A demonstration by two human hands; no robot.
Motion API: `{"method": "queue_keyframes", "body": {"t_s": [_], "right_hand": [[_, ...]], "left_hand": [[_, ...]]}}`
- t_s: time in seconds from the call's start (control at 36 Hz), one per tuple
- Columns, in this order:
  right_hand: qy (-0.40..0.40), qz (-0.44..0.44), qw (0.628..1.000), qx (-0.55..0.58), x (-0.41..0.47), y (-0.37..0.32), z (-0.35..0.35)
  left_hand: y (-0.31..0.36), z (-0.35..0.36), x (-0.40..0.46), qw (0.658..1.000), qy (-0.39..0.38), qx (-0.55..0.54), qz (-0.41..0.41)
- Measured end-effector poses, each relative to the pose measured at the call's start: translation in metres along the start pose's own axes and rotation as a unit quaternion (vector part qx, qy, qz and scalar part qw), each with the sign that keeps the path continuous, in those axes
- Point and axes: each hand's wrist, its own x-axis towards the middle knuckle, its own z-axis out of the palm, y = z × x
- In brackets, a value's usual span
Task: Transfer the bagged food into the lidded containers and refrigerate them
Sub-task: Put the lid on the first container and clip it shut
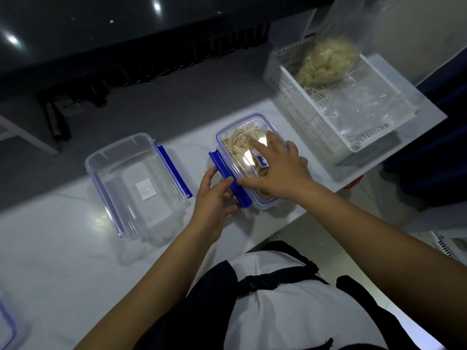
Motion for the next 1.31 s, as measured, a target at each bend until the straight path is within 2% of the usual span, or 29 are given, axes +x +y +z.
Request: {"method": "queue_keyframes", "body": {"t_s": [0.14, 0.28, 0.33, 0.44, 0.56, 0.69, 0.81, 0.94, 1.0, 1.14, 1.31], "right_hand": [[0.011, 0.009, 1.000, -0.015, 0.004, -0.003, -0.001], [0.020, 0.016, 1.000, 0.015, 0.003, -0.003, -0.003], [0.006, 0.006, 1.000, 0.015, 0.003, 0.000, -0.007], [-0.011, -0.049, 0.996, 0.071, 0.008, 0.015, -0.026], [0.008, -0.087, 0.982, 0.167, 0.016, 0.040, -0.049], [-0.087, -0.046, 0.944, 0.314, 0.029, 0.062, -0.062], [-0.090, -0.045, 0.933, 0.344, 0.035, 0.066, -0.062], [-0.090, -0.057, 0.920, 0.378, 0.039, 0.076, -0.058], [-0.083, -0.062, 0.923, 0.371, 0.036, 0.081, -0.054], [-0.070, -0.100, 0.959, 0.255, 0.027, 0.087, -0.045], [-0.062, -0.156, 0.971, 0.168, 0.024, 0.088, -0.046]], "left_hand": [[0.002, 0.005, 0.000, 1.000, 0.014, 0.004, 0.004], [0.002, 0.011, 0.002, 0.999, 0.042, 0.009, 0.020], [0.003, 0.014, 0.000, 0.994, 0.067, 0.061, 0.058], [0.009, 0.018, -0.007, 0.956, 0.113, 0.218, 0.160], [0.019, 0.024, -0.012, 0.959, 0.085, 0.204, 0.174], [0.023, 0.039, -0.010, 0.962, 0.130, 0.180, 0.160], [0.023, 0.049, -0.011, 0.958, 0.153, 0.191, 0.147], [0.017, 0.054, -0.014, 0.948, 0.171, 0.205, 0.172], [0.013, 0.055, -0.015, 0.942, 0.181, 0.220, 0.174], [0.005, 0.057, -0.017, 0.932, 0.199, 0.250, 0.172], [0.005, 0.061, -0.013, 0.922, 0.210, 0.277, 0.172]]}}
